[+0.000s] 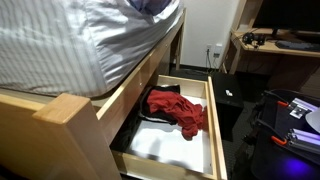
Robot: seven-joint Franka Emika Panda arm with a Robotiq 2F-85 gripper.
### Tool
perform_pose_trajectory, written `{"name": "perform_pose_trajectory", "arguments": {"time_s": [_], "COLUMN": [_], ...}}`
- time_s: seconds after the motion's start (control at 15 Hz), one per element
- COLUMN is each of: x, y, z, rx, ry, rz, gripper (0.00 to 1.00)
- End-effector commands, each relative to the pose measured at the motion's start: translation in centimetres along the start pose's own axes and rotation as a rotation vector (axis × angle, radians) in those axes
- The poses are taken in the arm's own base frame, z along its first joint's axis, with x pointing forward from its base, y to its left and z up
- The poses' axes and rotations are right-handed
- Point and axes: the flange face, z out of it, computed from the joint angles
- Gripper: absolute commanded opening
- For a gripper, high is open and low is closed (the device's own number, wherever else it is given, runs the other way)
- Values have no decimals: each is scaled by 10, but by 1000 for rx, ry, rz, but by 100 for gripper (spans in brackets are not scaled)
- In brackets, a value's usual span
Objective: Remove the blue t-shirt from the topmost drawer on the left then place it back in the drawer
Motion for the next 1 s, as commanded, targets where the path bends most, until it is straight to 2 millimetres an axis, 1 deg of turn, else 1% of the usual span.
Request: {"name": "perform_pose_trajectory", "arguments": {"time_s": [0.0,0.07,0.13,0.2,0.33,0.47,0.53,0.6,0.73,0.8,0.93], "x": [-11,-5,15,29,60,89,98,106,113,114,110], "y": [-4,-5,-2,-2,-4,-4,-4,-3,3,7,19], "z": [19,23,10,6,-12,-30,-36,-41,-47,-49,-45], "rx": [-32,-43,-76,-114,-154,-180,-182,-176,-152,-146,-135], "ry": [61,90,134,175,243,283,297,307,327,340,349], "rz": [-33,-38,-53,-73,-98,-107,-104,-106,-97,-83,-50], "gripper": [5,5,5,5,5,5,5,5,5,5,5]}}
